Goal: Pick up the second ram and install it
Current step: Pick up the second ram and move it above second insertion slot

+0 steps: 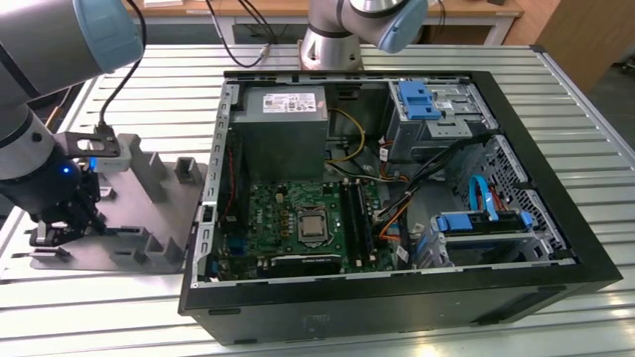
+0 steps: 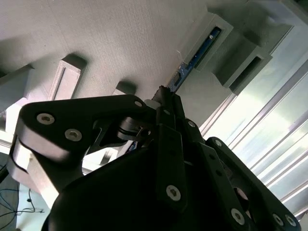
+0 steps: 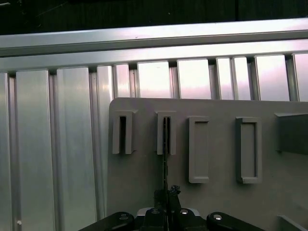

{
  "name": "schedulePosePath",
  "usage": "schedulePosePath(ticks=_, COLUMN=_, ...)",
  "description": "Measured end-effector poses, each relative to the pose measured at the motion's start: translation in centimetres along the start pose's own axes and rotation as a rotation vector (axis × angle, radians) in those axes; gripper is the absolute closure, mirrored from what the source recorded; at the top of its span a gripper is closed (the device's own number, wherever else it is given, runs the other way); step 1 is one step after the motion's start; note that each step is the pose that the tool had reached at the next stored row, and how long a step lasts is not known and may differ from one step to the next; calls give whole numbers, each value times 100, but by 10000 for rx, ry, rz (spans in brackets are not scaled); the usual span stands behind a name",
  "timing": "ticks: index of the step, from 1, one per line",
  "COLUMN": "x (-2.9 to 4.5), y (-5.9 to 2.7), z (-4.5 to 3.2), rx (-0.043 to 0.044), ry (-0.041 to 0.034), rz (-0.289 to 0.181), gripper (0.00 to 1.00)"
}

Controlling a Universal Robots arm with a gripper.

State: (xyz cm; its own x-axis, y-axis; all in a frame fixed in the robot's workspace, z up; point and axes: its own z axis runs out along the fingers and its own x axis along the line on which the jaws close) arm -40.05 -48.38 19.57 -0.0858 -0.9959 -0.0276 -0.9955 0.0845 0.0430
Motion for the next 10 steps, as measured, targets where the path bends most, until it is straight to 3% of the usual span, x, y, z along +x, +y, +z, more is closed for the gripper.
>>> schedulePosePath(ticks=4, x=1, y=0, z=0, rx=-2, ry=9, rz=-76, gripper=86)
schedulePosePath(ticks=10, x=1, y=0, z=5, rx=-26, ry=51, rz=-935, gripper=86)
